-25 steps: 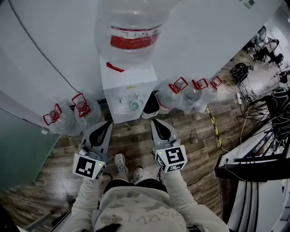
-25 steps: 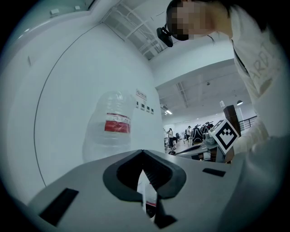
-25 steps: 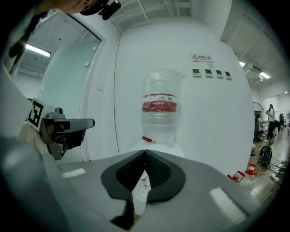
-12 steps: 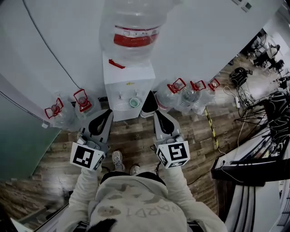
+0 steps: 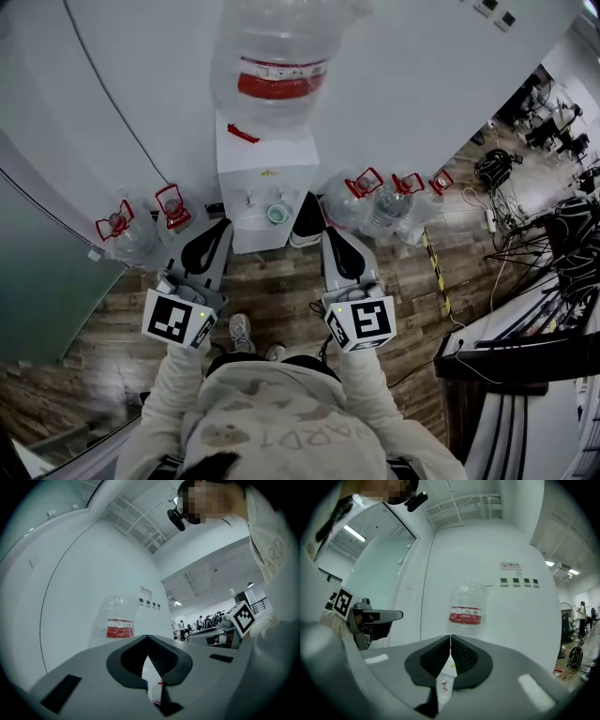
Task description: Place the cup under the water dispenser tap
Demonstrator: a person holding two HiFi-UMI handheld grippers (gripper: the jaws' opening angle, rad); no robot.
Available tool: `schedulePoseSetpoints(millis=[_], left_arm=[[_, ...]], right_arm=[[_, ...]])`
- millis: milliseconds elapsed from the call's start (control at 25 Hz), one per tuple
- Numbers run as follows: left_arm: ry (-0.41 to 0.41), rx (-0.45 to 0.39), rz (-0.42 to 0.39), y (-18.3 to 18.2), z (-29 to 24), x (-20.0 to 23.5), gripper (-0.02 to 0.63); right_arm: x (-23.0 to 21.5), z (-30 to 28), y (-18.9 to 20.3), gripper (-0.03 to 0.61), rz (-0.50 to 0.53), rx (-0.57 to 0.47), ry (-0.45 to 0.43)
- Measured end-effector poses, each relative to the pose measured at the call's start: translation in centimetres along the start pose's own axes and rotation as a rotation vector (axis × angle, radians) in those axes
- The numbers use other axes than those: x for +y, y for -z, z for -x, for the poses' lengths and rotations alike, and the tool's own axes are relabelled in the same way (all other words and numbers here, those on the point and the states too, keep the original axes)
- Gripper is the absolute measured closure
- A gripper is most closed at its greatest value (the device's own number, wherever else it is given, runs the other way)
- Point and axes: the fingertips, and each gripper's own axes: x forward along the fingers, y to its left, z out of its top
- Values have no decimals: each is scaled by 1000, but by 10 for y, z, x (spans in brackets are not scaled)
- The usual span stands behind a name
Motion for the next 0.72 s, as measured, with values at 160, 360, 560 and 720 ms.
schedulePoseSetpoints(millis=[160,360,560,720], left_arm=[[-10,-9,-1,-6,3,-7,609],[-17,-17,-3,-11,7,-17,609],[-29,-16,-4,-13,11,-27,609],[-38,-16,-10,-15,13,-33,609]], right_arm=[[1,9,-4,569,6,-11,-7],[1,18,-9,569,12,-20,-15],[0,28,-9,569,5,-26,-25],[0,32,-9,569,5,-29,-37]])
